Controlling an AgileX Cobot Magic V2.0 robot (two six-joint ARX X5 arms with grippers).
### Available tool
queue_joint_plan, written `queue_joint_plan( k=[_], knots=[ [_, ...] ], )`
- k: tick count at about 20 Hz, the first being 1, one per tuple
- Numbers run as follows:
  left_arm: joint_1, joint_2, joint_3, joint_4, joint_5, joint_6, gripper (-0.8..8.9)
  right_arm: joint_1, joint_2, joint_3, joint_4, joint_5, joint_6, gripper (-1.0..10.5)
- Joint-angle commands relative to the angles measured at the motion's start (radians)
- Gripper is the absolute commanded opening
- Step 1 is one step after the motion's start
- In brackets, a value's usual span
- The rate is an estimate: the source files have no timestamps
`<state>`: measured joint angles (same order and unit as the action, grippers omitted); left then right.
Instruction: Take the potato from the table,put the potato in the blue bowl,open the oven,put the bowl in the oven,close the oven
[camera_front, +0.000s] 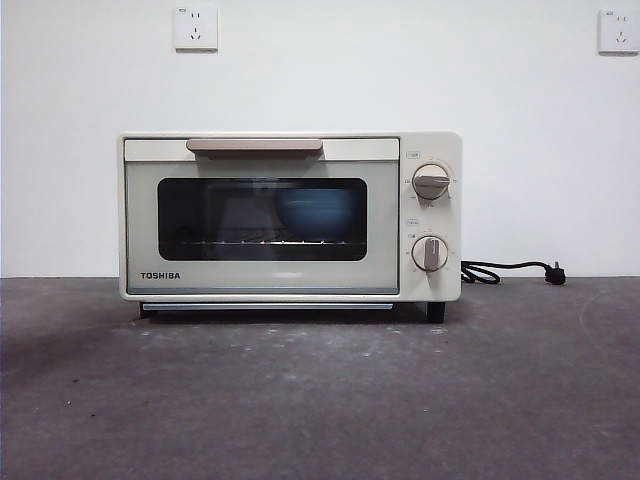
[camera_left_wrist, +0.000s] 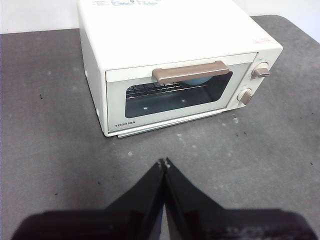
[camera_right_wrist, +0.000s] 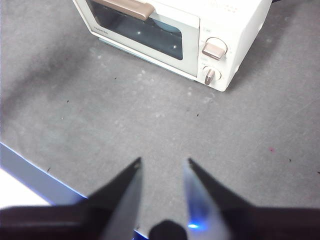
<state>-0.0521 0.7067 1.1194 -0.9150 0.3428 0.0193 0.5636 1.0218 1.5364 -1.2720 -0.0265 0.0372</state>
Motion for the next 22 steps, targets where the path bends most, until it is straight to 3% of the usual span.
queue_joint_plan(
  k=[1,3,6,18,20,22],
  knots=[
    [-0.003,-0.003,-0.002,0.001,0.003,0.014,-0.07,0.002,0.0,0.0,-0.002,-0.001,-0.021,-0.1],
    [-0.003,-0.002,-0.002,0.0,0.004,0.007,-0.05,0.002,0.0,0.0,0.005,0.0,-0.019,-0.1],
    [-0.003,-0.001,-0.002,-0.007,0.002,0.007,-0.05,0.002,-0.002,0.0,0.007,0.002,0.045,0.0],
    [-0.003,0.025,-0.002,-0.008,-0.003,0.01,-0.05,0.001,-0.019,0.0,0.006,0.003,0.043,0.0],
    [-0.009,0.025,-0.003,0.03,-0.013,0.07,-0.05,0.001,-0.023,0.0,0.006,0.005,0.043,0.0],
    [-0.004,-0.009,-0.036,0.188,-0.055,0.127,-0.05,0.001,-0.029,0.0,0.006,0.006,0.043,0.0]
  ],
)
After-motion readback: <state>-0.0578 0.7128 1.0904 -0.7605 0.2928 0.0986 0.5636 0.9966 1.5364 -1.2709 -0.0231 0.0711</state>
